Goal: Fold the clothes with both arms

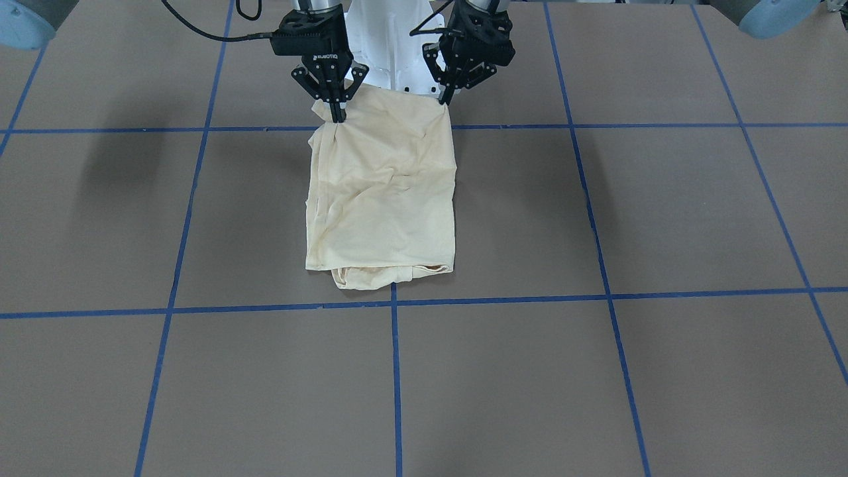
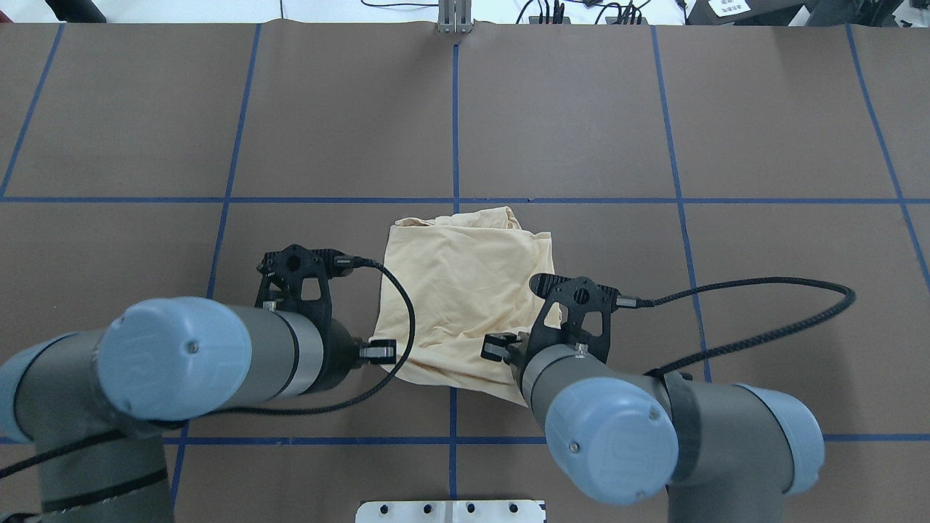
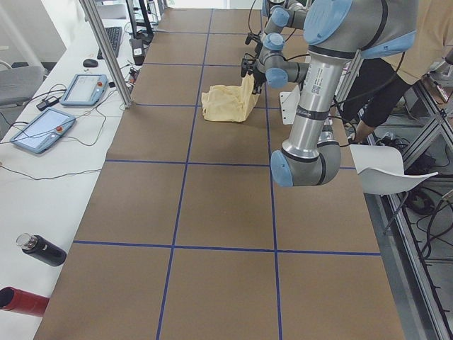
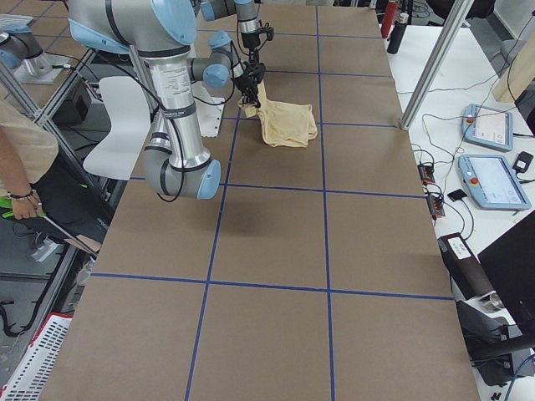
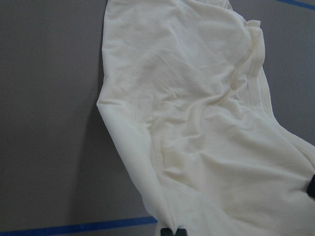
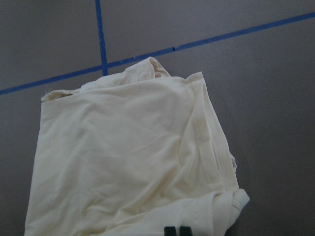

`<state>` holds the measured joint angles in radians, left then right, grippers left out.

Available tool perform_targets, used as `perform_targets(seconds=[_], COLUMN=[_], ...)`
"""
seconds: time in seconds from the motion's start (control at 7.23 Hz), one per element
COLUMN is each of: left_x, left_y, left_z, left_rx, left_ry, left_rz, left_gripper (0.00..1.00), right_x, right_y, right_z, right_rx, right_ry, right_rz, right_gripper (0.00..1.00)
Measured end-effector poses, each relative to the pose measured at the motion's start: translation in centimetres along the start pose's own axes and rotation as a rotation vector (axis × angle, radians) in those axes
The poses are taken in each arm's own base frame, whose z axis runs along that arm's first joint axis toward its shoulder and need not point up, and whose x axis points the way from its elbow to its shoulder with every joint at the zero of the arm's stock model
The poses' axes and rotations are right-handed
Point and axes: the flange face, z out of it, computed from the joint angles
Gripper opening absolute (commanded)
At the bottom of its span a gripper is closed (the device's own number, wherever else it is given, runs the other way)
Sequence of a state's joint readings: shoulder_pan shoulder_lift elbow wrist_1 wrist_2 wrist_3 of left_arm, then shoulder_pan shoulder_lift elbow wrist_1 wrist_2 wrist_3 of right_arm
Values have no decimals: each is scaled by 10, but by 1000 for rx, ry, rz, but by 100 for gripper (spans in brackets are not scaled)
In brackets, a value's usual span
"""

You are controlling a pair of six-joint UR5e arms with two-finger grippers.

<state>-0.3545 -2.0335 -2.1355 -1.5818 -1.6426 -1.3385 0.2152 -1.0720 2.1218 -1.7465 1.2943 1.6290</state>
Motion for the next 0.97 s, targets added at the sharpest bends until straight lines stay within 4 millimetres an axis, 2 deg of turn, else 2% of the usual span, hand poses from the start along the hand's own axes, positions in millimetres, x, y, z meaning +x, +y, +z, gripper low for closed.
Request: perform_targets(seconds=[0.28,0.42,0.55,0.83,0.97], left_x=[-5,-5,-6,-9,-13], left_y=[-75,-105,-127,-153,-162], left_z=[26,36,47,74,92], left_rx=[83,109,123,133,142], left_ry=[-82,-116,-147,-193,-201], left_rz=[28,38,50,66,69], left_gripper=[0,0,0,0,14], right_x=[-25,-34,-41,-62,-67], right_y=[-52,-74,-92,-123,-137], right_z=[30,43,58,102,127], right_rx=[48,62,71,84,87], right_ry=[48,73,97,119,122], right_rz=[15,16,17,22,20], right_gripper=[0,0,0,0,21])
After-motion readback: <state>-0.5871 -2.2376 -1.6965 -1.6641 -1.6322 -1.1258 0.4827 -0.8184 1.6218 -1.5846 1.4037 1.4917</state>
